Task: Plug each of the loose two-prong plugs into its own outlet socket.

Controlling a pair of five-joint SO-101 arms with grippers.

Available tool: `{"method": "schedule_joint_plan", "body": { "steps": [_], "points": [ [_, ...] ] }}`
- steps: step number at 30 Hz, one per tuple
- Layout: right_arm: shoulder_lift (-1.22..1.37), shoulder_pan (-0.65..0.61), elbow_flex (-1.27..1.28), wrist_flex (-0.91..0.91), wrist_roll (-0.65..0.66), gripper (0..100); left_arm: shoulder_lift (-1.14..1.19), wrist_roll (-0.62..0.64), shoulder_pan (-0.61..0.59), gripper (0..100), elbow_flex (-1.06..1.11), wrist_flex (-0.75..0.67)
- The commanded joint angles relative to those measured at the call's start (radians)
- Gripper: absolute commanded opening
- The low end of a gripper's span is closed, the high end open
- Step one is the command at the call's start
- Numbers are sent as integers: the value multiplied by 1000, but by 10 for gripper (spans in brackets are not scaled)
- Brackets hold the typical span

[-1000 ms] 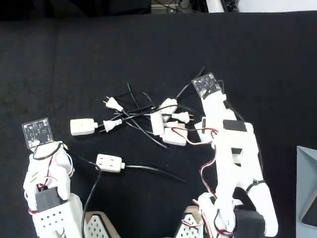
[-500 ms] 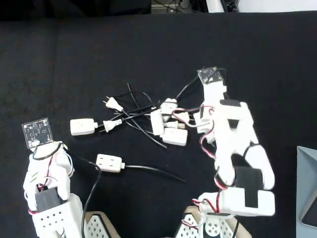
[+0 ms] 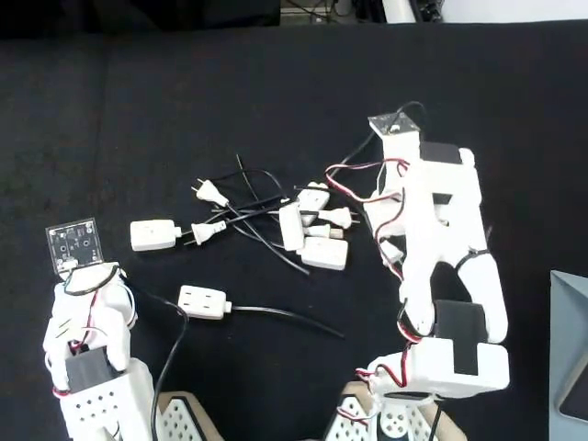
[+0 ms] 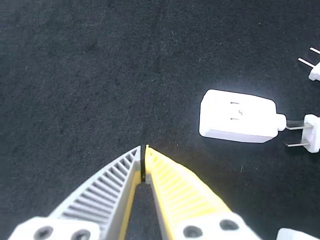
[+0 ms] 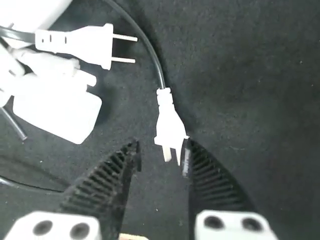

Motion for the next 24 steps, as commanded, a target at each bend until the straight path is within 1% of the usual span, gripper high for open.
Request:
{"method": "schedule_joint_plan", "body": {
  "steps": [1, 5, 10, 24],
  "points": [
    [31, 14, -51, 9, -6, 142, -5, -11, -4, 30, 18, -18],
    [142, 15, -58, 9, 34, 142, -5, -11, -4, 30, 18, -17],
    [232, 17, -131, 15, 34, 139, -5, -11, -4, 30, 18, -17],
    [262, 37, -134, 17, 34, 139, -5, -11, -2, 30, 18, -17]
  ]
}}
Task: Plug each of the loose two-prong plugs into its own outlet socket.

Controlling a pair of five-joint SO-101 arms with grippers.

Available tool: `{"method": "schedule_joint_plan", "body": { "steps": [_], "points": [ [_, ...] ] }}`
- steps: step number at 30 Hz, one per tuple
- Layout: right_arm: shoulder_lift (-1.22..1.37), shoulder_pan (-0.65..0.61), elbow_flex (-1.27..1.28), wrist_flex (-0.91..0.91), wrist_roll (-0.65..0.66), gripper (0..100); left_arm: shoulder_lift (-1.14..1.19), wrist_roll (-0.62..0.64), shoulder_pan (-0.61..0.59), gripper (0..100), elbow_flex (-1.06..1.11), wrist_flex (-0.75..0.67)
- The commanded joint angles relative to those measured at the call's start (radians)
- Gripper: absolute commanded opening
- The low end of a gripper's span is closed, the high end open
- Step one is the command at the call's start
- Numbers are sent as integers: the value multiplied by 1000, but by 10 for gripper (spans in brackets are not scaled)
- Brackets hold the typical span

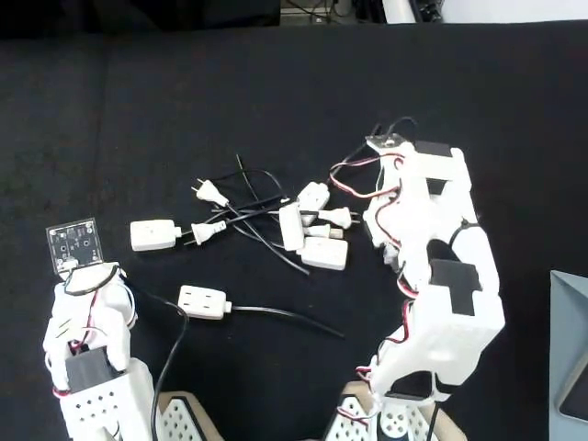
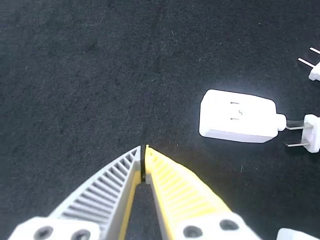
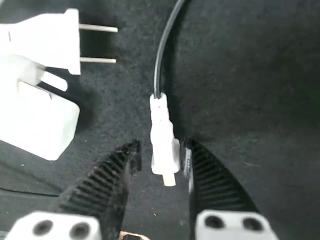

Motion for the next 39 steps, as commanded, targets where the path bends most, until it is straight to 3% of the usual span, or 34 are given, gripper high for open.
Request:
{"method": "schedule_joint_plan", "body": {
  "steps": [1, 17, 25, 32, 39],
  "points": [
    [-5, 11, -38, 8, 8, 138, -5, -11, -2, 30, 18, -17],
    [7, 11, -35, 2, 28, 137, -5, -11, -5, 30, 18, -17],
    [81, 12, -94, -3, 103, 15, -5, -11, -5, 30, 18, -17],
    [73, 12, -97, -5, 137, 11, -5, -11, -5, 30, 18, -17],
    [-93, 6, -73, 38, 141, 11, -5, -11, -2, 30, 18, -17]
  ]
}}
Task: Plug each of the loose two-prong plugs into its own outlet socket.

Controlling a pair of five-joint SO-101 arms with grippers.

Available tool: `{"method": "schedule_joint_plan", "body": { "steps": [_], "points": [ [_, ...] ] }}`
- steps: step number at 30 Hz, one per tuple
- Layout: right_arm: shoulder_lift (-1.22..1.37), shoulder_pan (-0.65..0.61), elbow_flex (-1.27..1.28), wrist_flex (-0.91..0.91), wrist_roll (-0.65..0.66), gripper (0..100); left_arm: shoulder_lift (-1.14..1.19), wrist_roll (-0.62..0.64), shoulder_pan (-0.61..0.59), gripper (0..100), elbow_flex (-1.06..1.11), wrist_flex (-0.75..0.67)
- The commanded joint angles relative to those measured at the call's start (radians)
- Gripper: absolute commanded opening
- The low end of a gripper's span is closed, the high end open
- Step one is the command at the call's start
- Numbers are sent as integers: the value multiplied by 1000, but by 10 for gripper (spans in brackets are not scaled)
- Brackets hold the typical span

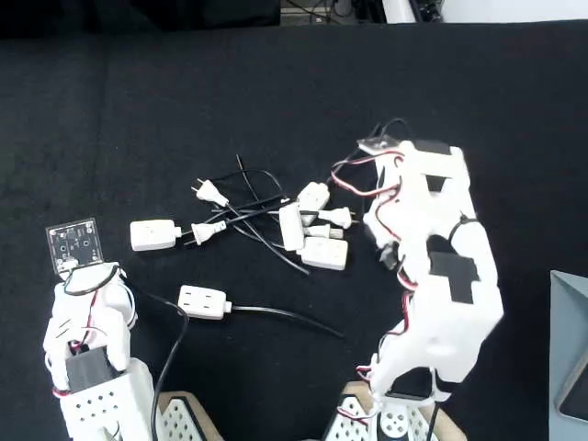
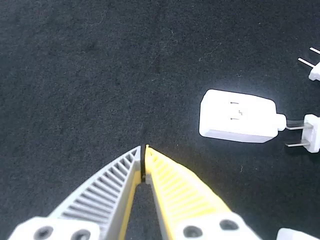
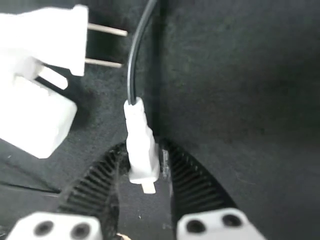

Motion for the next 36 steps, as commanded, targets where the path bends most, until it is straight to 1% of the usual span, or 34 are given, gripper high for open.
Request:
{"method": "schedule_joint_plan", "body": {
  "steps": [1, 6, 10, 14, 17, 19, 22, 25, 30, 32, 36],
  "points": [
    [-165, 0, -18, 43, 6, 11, -5, -11, -2, 30, 18, -17],
    [-390, -2, 77, 49, 6, 11, -5, -11, -2, 30, 18, -17],
    [-556, -43, 188, 49, 6, 11, -5, -6, -1, 30, 15, -23],
    [-737, -132, 280, 46, 2, 11, -5, -3, -1, 30, 13, -132],
    [-886, -201, 360, -5, -6, 11, -5, 3, 1, 30, -10, -190],
    [-993, -238, 427, -60, -40, 11, -5, 54, 1, 30, -42, -210],
    [-1153, -293, 533, -132, -75, 11, -5, 176, 10, 30, -114, -216],
    [-1305, -358, 630, -186, -109, 11, -5, 233, 85, 30, -182, -216],
    [-1520, -494, 742, -230, -158, 11, -5, 236, 306, 30, -237, -222],
    [-1583, -552, 766, -227, -158, 11, -5, 236, 387, 30, -228, -269],
    [-1661, -664, 822, -229, -163, 11, -5, 235, 507, 30, -217, -356]
  ]
}}
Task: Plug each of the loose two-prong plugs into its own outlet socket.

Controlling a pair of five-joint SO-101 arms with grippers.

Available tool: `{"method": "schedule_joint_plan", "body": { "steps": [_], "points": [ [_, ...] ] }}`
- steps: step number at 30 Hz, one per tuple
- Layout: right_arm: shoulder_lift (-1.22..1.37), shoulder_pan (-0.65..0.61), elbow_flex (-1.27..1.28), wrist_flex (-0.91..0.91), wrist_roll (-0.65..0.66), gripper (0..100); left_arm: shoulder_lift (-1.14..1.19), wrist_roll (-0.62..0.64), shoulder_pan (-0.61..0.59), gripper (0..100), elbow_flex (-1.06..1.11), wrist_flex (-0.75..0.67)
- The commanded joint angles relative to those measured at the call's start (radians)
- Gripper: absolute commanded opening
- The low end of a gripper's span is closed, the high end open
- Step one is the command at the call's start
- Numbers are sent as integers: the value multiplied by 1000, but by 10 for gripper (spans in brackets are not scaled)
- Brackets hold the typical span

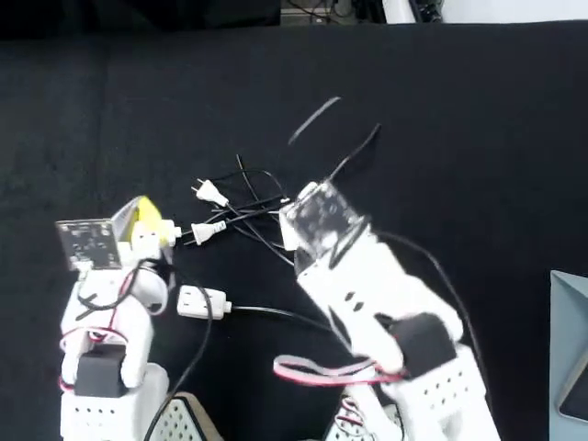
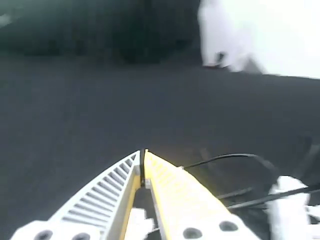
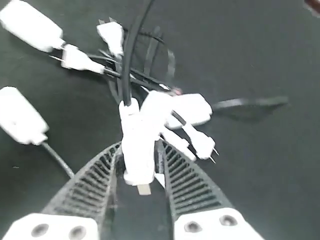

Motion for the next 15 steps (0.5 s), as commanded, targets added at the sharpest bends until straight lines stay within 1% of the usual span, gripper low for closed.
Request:
{"method": "schedule_joint_plan", "body": {
  "steps": [1, 6, 11, 15],
  "points": [
    [-58, -97, 19, -20, -11, 11, -5, 8, 113, 30, -42, -83],
    [-58, -175, 28, -21, -11, 11, -5, 5, 234, 30, -45, -143],
    [-58, -244, 28, -21, -11, 11, -5, 5, 323, 30, -45, -143],
    [-58, -259, 31, -51, -11, 11, -5, 5, 407, 30, -45, -138]
  ]
}}
